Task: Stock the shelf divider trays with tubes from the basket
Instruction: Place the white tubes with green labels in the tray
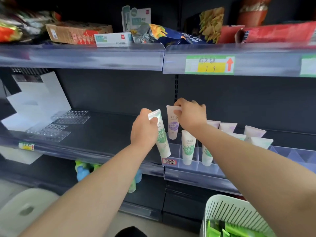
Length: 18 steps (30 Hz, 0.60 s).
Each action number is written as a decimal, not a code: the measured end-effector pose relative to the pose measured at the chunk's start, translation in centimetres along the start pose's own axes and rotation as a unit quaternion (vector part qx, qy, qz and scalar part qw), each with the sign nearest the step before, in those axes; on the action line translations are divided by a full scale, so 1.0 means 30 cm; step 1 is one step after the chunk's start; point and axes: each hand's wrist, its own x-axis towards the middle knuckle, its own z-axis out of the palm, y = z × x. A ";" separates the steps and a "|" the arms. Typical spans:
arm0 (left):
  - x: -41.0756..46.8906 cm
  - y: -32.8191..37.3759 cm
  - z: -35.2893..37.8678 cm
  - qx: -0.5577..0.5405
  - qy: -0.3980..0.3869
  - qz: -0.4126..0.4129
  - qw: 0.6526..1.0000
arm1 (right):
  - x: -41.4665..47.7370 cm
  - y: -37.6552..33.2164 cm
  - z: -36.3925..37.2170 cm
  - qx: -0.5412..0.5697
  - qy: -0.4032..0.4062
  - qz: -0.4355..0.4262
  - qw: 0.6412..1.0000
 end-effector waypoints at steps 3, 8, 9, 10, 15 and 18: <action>0.019 -0.014 0.024 -0.005 -0.004 0.002 1.000 | 0.027 -0.002 0.027 -0.027 -0.044 0.011 0.999; 0.029 -0.040 0.053 -0.022 -0.017 0.006 1.000 | 0.040 0.005 0.053 -0.056 -0.111 0.010 0.992; 0.028 -0.040 0.058 -0.025 -0.023 0.010 0.999 | 0.038 0.007 0.057 -0.061 -0.117 0.009 0.991; 0.027 -0.038 0.062 -0.024 -0.029 0.016 0.999 | 0.038 0.009 0.060 -0.061 -0.118 0.008 0.991; 0.030 -0.018 0.087 -0.004 -0.080 0.046 0.996 | 0.036 0.004 0.049 -0.042 -0.126 -0.003 0.991; 0.028 -0.012 0.109 0.007 -0.109 0.037 0.993 | 0.016 0.031 0.016 -0.034 -0.113 -0.015 0.993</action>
